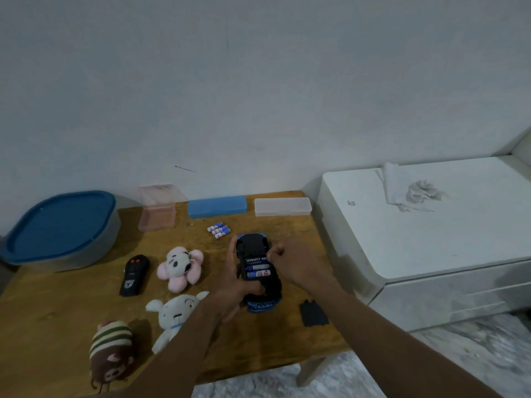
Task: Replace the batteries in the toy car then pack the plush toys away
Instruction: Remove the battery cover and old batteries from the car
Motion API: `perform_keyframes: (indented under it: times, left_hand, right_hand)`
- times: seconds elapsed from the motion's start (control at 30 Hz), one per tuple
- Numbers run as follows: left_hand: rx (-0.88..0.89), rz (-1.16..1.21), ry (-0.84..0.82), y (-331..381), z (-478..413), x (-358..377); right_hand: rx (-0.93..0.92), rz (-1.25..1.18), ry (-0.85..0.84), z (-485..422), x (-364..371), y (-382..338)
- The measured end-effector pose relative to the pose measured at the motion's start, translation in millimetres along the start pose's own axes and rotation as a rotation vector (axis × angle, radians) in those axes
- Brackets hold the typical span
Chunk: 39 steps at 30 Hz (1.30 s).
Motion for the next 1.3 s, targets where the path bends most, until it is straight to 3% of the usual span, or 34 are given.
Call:
perform_keyframes:
  times: [0.17, 0.33, 0.5, 0.73, 0.97, 1.3]
  left_hand:
    - [0.071, -0.034, 0.04, 3.4, -9.9, -3.1]
    - [0.086, -0.072, 0.022, 5.9, -13.8, -2.4]
    - [0.071, -0.063, 0.001, 4.3, -14.4, -9.5]
    - [0.057, -0.046, -0.019, 1.6, -18.5, -18.7]
    - [0.069, -0.045, -0.031, 5.4, -16.7, -17.8]
    - [0.047, 0.001, -0.053, 7.2, -17.4, -14.7]
  right_hand:
    - [0.108, -0.003, 0.024, -1.5, 0.6, -3.0]
    - [0.365, -0.3, 0.007, -7.3, 8.7, 9.4]
    - [0.459, -0.589, 0.011, -1.1, 18.2, 10.9]
    - [0.401, -0.652, 0.085, -1.6, 18.3, 5.0]
    - [0.369, -0.563, 0.17, -4.2, 13.5, 5.9]
    - [0.238, -0.399, 0.084, -7.0, 10.1, 0.0]
Point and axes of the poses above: each hand's wrist, its own z-axis away from the middle knuckle, its own x-axis out of the palm, y = z × x, the point moved 8 cm from there along -z, towards the middle knuckle, and after that the axes turned 5 degrees about z, right-handed, at the moved point
